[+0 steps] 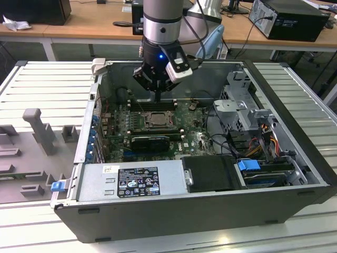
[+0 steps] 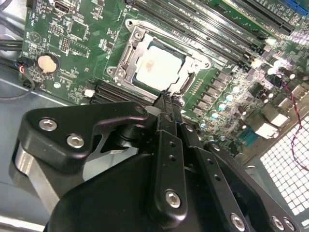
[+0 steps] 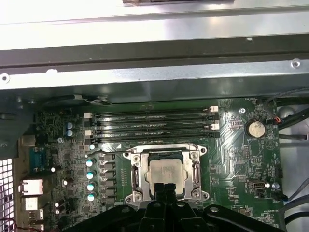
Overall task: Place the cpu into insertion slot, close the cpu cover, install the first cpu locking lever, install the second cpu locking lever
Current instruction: 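Install the first cpu locking lever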
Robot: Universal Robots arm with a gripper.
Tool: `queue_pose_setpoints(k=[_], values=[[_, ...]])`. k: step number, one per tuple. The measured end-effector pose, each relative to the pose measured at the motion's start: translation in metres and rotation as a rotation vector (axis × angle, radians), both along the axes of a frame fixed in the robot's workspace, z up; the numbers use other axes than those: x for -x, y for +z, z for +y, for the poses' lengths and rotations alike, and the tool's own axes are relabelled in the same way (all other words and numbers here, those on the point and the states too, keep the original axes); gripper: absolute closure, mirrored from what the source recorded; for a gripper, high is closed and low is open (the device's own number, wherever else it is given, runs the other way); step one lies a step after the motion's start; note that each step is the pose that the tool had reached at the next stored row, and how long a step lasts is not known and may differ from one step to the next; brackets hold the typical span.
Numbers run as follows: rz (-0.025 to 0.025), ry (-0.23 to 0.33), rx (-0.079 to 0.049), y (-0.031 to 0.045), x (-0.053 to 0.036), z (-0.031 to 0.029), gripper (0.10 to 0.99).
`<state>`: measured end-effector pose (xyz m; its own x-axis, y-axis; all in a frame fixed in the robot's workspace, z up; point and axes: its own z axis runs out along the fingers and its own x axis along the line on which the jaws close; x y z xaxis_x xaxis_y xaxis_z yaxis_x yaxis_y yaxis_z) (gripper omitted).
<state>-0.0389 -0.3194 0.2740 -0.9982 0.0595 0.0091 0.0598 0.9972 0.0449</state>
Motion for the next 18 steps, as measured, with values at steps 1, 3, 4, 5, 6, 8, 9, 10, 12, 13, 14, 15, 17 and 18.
queue_pose_setpoints(k=[1, 3, 4, 5, 6, 8, 9, 10, 12, 13, 14, 15, 17, 18], values=[[0.0, 0.001, 0.0, 0.0, 0.0005, 0.0, 0.98], [0.0001, 0.003, 0.0, 0.0, 0.0026, 0.0, 0.98], [0.0001, 0.003, 0.0, 0.0, 0.0034, 0.0, 0.98], [0.0001, 0.004, 0.0, 0.0, 0.004, 0.0, 0.98], [0.0001, 0.004, 0.0, 0.0, 0.0047, 0.0, 0.98], [0.0001, 0.004, 0.0, 0.0, 0.0065, 0.0, 0.98], [0.0001, 0.004, 0.0, 0.0, 0.0072, 0.0, 0.98], [0.0001, 0.005, 0.0, 0.0, 0.0079, 0.0, 0.98], [0.0001, 0.005, 0.0, 0.0, 0.01, 0.0, 0.98], [0.0001, 0.005, 0.0, 0.0, 0.0122, 0.0, 0.98], [0.0001, 0.005, 0.0, -0.0001, 0.0134, 0.0, 0.98], [0.0001, 0.005, 0.0, -0.0003, 0.0158, 0.0, 0.98], [-0.0004, 0.005, 0.0, -0.001, 0.022, -0.0001, 0.98], [-0.0013, 0.005, -0.001, -0.0017, 0.026, 0.0, 0.98]])
